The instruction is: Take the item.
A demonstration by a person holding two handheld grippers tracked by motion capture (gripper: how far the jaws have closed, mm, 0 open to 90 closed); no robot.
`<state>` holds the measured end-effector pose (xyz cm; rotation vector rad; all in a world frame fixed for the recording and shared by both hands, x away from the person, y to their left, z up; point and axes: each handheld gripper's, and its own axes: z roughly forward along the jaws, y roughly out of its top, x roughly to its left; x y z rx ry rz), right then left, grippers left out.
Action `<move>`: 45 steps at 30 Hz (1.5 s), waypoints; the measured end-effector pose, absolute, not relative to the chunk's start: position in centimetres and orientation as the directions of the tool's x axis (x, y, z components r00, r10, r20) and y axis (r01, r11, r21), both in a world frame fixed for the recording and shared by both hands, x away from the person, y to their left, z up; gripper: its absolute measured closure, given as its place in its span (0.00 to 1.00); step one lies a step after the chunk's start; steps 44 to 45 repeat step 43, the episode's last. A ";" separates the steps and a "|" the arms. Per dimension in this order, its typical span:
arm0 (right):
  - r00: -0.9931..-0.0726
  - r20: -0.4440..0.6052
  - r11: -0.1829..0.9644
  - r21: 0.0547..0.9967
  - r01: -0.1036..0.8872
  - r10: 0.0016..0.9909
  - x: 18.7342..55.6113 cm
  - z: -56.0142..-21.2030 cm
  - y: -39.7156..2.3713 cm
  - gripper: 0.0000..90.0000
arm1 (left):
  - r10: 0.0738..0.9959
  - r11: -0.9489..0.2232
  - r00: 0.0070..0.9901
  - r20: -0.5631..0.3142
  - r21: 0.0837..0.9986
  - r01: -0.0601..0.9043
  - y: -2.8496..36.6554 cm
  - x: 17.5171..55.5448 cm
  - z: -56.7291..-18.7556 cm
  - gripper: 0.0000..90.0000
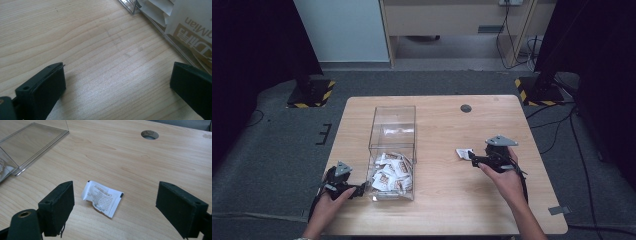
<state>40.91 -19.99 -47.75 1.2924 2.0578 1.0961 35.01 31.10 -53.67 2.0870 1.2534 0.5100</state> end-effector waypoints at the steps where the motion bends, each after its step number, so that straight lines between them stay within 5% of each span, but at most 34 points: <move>1: -0.443 0.025 0.234 0.821 0.520 0.896 40.8 -47.9 -20.1 0.17 | 0.883 -0.338 0.469 0.002 0.696 0.634 31.1 35.0 -53.7 0.00; 31: -0.439 0.076 0.254 0.723 0.643 0.895 38.1 -53.4 -22.2 0.07 | 0.883 -0.338 0.469 0.002 0.696 0.633 31.1 35.0 -53.7 0.00; 45: -0.451 0.001 0.316 0.712 0.627 0.893 38.1 -53.9 -21.4 0.05 | 0.883 -0.338 0.468 0.002 0.696 0.634 31.1 35.0 -53.7 0.00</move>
